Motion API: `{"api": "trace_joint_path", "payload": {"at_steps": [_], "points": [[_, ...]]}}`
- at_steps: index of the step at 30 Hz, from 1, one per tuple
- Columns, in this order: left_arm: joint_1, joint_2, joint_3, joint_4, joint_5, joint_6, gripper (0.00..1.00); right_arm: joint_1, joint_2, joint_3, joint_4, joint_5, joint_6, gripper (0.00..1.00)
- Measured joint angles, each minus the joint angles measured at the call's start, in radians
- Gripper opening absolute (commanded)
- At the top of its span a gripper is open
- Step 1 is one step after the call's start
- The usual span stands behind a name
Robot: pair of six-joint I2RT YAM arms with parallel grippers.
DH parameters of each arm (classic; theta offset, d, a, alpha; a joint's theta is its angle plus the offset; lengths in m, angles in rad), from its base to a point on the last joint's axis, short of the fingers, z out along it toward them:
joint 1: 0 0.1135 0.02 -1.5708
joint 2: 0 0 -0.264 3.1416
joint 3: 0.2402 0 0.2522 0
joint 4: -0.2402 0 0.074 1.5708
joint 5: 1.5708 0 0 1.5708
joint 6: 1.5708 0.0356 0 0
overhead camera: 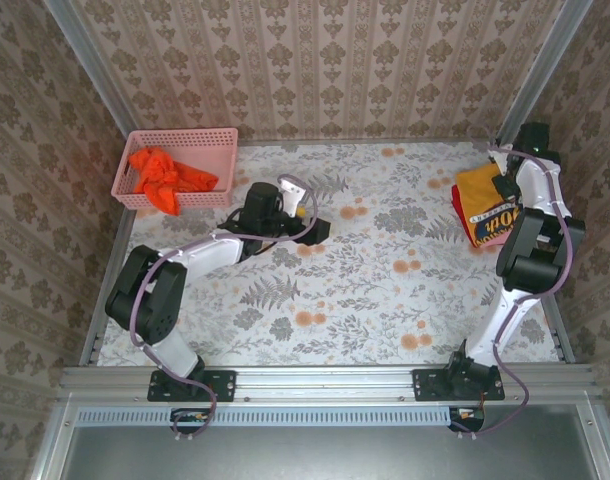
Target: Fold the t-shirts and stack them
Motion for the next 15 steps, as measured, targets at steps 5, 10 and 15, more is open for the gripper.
{"api": "trace_joint_path", "payload": {"at_steps": [5,10,15], "points": [[0.01,-0.005,0.0,0.0,0.001,-0.001,1.0,-0.001,0.035,0.0,0.038,0.049,-0.031,0.53],[0.012,-0.005,0.0,0.0,0.003,-0.002,1.0,0.002,0.035,-0.001,0.129,0.113,-0.043,0.84],[0.012,-0.011,-0.003,0.002,0.003,-0.008,1.0,0.023,-0.003,-0.008,0.172,0.13,-0.032,0.85]]}}
